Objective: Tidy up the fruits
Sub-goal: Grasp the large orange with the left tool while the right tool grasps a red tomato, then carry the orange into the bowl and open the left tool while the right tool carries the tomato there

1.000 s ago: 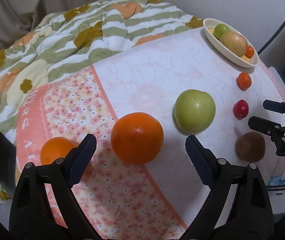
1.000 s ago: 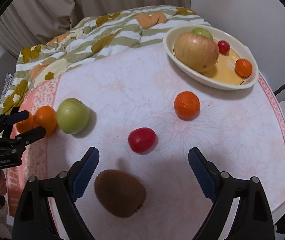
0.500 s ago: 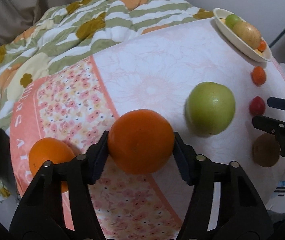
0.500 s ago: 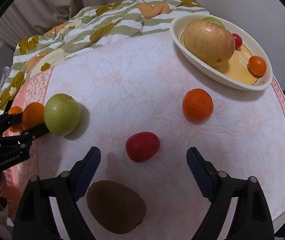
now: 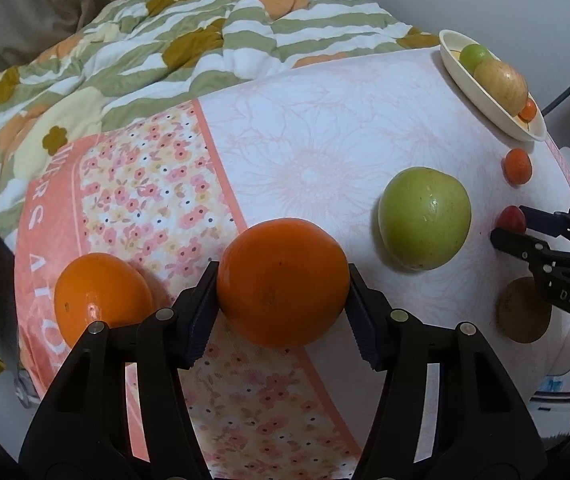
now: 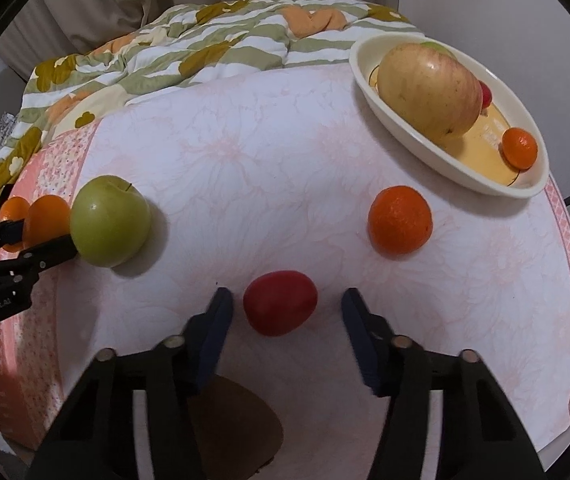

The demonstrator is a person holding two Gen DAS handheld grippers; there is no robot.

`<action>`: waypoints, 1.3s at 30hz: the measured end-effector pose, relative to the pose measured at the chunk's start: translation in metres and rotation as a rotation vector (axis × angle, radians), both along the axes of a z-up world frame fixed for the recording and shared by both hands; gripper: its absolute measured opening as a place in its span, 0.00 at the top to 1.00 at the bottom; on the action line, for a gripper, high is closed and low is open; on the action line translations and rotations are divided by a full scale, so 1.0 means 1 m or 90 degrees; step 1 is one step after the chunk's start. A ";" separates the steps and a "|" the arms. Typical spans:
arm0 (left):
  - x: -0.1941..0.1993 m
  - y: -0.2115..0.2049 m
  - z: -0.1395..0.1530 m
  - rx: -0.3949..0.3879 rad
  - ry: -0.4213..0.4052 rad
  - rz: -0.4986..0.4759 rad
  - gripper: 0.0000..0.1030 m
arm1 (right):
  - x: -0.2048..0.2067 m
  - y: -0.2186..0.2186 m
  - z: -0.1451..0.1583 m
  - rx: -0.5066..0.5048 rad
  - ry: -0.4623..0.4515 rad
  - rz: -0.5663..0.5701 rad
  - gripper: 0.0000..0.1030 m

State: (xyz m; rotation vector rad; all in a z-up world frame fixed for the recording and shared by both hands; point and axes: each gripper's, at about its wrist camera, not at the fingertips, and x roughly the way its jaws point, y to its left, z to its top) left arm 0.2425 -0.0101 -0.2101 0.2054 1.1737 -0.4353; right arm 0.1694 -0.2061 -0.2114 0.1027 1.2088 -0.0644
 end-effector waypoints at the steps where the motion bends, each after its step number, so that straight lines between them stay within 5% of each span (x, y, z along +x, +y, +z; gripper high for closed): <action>1: -0.001 0.000 0.000 0.000 0.000 0.001 0.34 | 0.000 0.000 0.000 -0.002 -0.002 0.000 0.66; 12: -0.011 0.004 0.012 -0.006 -0.016 0.001 0.34 | -0.003 0.005 0.011 0.005 -0.022 0.011 0.69; 26: -0.042 0.008 0.085 -0.039 -0.082 0.013 0.34 | -0.025 0.010 0.069 0.012 -0.083 0.018 0.69; 39: -0.058 -0.056 0.140 -0.060 -0.141 0.033 0.34 | -0.037 -0.036 0.123 0.020 -0.150 0.048 0.69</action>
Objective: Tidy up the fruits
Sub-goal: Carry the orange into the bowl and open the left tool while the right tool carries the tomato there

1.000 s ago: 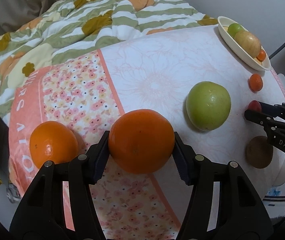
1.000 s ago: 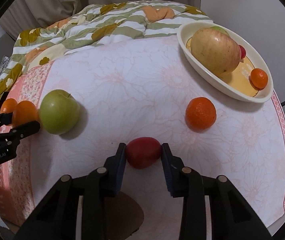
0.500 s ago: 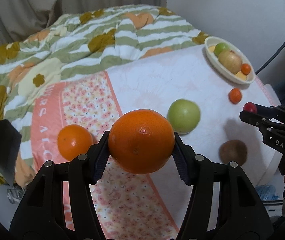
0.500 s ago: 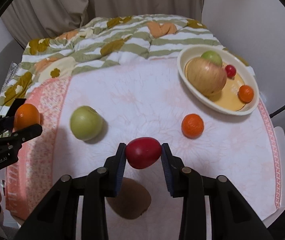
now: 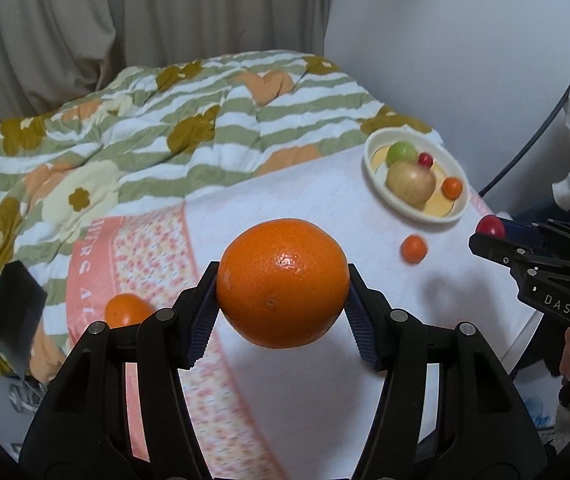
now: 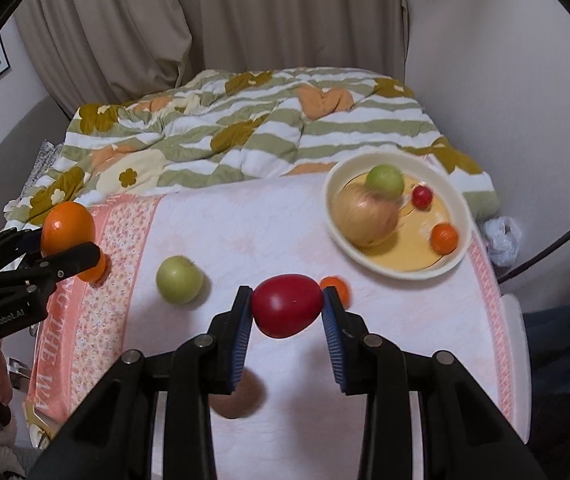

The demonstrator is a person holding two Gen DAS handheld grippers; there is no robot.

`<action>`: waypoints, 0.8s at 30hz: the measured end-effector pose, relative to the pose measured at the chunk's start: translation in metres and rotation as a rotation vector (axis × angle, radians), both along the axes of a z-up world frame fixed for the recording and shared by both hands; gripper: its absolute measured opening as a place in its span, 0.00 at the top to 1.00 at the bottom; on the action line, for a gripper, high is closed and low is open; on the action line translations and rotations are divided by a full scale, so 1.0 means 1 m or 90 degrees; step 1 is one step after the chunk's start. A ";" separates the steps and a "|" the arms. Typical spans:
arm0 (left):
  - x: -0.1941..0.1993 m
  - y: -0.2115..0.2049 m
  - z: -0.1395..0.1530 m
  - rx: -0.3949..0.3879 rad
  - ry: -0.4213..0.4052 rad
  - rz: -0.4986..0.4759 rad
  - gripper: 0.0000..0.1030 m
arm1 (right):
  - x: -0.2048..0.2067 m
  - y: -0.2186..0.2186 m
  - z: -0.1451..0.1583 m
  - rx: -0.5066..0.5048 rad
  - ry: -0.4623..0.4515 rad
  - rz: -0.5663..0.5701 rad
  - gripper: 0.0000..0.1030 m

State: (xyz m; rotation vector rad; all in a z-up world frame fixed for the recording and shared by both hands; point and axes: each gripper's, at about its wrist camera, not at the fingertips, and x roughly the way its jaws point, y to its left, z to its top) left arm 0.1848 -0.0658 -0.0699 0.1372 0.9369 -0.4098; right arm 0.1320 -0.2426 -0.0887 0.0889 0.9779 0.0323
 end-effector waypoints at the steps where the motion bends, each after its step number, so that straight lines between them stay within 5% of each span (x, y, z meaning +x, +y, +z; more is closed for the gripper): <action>1: -0.001 -0.008 0.002 -0.001 -0.002 0.005 0.34 | 0.000 -0.007 0.002 0.000 -0.002 0.004 0.69; 11: 0.005 -0.110 0.009 -0.027 0.006 0.026 0.34 | 0.016 -0.103 0.006 -0.009 0.000 0.056 0.69; 24: 0.026 -0.231 -0.021 -0.014 0.039 -0.023 0.34 | 0.051 -0.200 -0.010 -0.008 0.009 0.082 0.69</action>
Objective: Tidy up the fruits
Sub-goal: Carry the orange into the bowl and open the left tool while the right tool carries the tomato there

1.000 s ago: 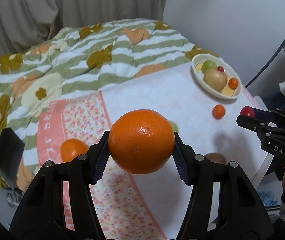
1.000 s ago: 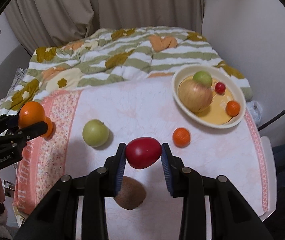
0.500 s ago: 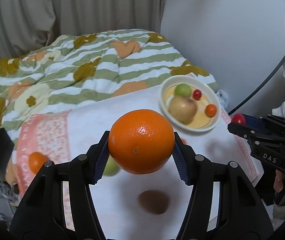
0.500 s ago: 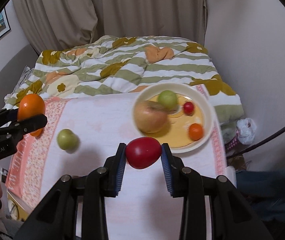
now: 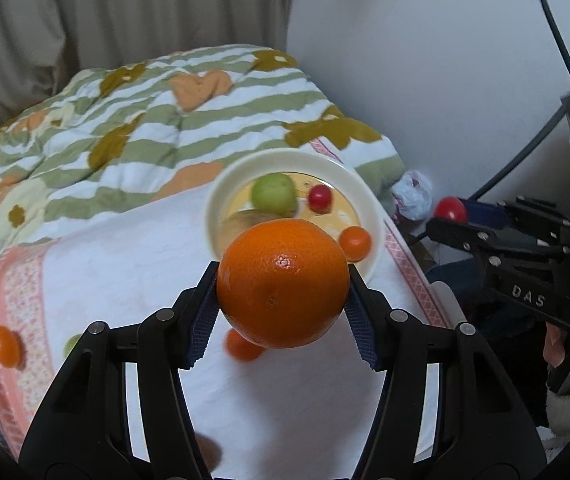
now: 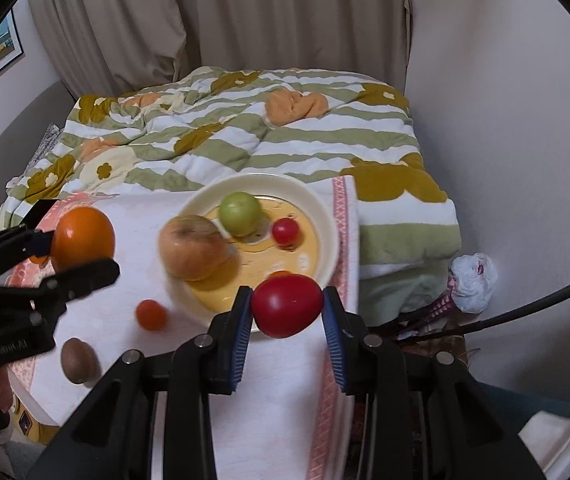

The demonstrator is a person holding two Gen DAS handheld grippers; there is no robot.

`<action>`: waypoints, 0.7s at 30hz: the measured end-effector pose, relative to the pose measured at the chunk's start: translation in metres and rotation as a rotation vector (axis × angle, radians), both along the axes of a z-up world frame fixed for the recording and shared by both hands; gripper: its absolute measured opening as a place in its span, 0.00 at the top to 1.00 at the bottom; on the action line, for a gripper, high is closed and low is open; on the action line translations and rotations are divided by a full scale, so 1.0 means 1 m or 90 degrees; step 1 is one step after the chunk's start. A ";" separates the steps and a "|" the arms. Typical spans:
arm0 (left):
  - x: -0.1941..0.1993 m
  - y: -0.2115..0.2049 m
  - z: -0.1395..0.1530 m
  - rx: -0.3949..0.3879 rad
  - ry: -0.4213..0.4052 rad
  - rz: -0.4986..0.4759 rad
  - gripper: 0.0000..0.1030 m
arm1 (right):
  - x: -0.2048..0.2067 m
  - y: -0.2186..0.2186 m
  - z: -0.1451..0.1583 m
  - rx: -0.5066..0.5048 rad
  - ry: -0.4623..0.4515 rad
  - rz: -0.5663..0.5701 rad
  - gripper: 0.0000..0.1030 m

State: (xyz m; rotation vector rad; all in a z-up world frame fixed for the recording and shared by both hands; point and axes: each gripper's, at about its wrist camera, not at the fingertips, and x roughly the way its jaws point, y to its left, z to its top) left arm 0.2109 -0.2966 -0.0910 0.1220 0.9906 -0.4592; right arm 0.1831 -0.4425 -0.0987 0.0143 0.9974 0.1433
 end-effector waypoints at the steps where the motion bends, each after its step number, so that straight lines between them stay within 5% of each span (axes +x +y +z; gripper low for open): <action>1: 0.001 -0.005 -0.004 0.003 0.003 -0.007 0.34 | 0.003 -0.004 -0.002 0.002 0.002 -0.001 0.69; 12: 0.023 -0.068 -0.054 0.072 0.020 -0.067 0.34 | 0.030 -0.037 -0.028 0.020 0.018 -0.032 0.69; 21: 0.034 -0.081 -0.065 0.082 0.023 -0.075 0.33 | 0.035 -0.052 -0.036 0.023 0.027 -0.059 0.69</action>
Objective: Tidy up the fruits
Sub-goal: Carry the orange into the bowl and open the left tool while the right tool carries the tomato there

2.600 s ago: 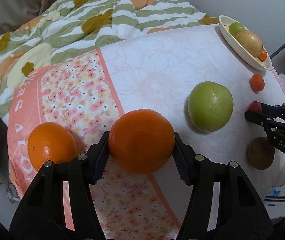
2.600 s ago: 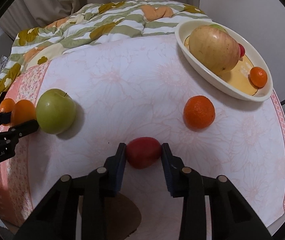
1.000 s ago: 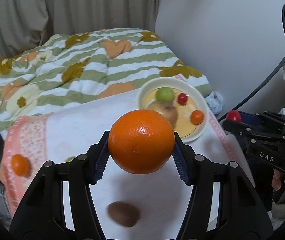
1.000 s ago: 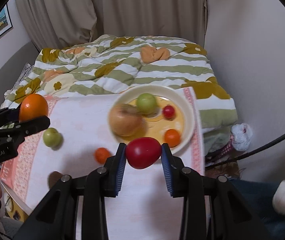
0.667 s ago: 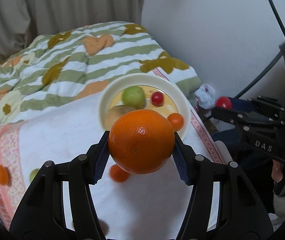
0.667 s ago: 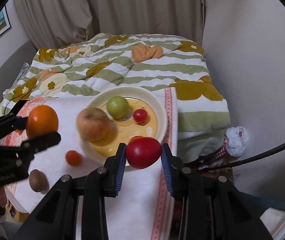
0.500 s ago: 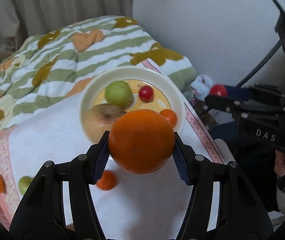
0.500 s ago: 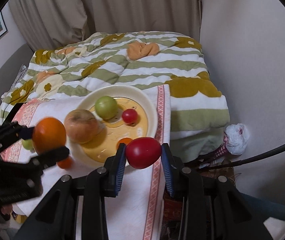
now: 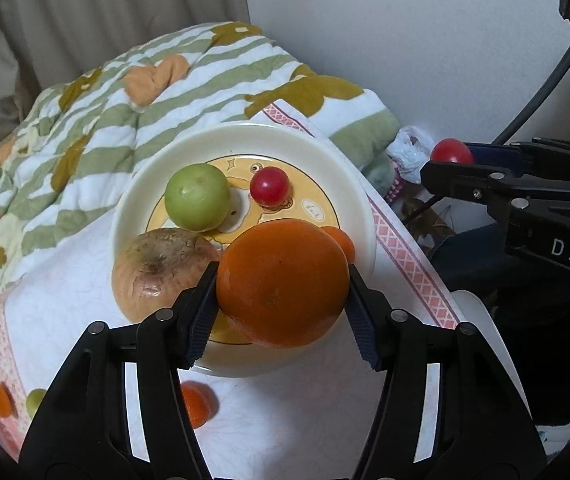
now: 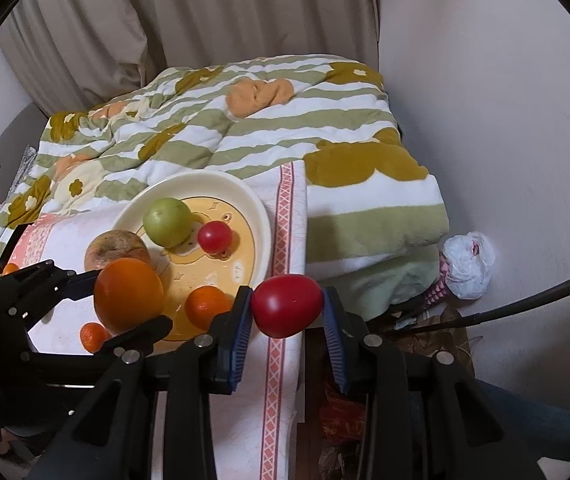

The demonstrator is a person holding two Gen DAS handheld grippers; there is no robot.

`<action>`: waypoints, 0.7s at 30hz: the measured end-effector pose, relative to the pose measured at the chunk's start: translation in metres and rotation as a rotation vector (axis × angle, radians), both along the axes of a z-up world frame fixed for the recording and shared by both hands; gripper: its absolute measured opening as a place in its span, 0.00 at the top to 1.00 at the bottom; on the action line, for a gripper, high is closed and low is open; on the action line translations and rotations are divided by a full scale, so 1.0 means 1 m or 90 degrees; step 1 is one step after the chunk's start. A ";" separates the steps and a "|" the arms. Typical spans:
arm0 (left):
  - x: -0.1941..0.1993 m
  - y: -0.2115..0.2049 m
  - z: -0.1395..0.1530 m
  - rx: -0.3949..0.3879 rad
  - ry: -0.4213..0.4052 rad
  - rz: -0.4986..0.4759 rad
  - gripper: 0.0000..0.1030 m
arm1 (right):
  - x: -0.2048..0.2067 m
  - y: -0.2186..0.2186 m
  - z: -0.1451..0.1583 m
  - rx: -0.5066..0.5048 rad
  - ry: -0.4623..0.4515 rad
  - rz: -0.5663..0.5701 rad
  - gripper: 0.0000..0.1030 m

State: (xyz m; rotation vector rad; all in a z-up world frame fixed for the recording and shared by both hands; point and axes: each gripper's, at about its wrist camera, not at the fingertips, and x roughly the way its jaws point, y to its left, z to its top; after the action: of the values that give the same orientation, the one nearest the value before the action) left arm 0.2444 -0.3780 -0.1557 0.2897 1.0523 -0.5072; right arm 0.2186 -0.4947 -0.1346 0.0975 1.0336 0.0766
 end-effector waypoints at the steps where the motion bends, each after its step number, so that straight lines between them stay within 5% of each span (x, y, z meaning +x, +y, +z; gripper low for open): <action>1: 0.001 0.001 -0.001 0.000 0.005 0.002 0.33 | 0.000 -0.001 0.000 0.000 0.000 -0.002 0.69; 4: 0.000 0.002 0.004 -0.017 0.008 -0.003 0.30 | 0.001 -0.003 0.002 0.000 -0.001 -0.008 0.69; 6: -0.002 0.002 0.009 -0.025 0.001 -0.005 0.04 | 0.001 -0.004 0.004 0.002 -0.003 -0.010 0.69; 7: -0.003 0.003 0.012 -0.030 -0.010 -0.002 0.00 | 0.001 -0.004 0.005 0.003 -0.003 -0.010 0.69; 21: -0.014 0.055 0.050 -0.044 -0.022 0.066 0.00 | 0.008 0.013 0.016 0.006 -0.011 0.034 0.69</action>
State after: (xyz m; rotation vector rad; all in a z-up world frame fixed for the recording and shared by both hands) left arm 0.2299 -0.3229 -0.1061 0.1813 1.0081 -0.4426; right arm 0.2266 -0.4817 -0.1190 0.0774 1.0191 0.1303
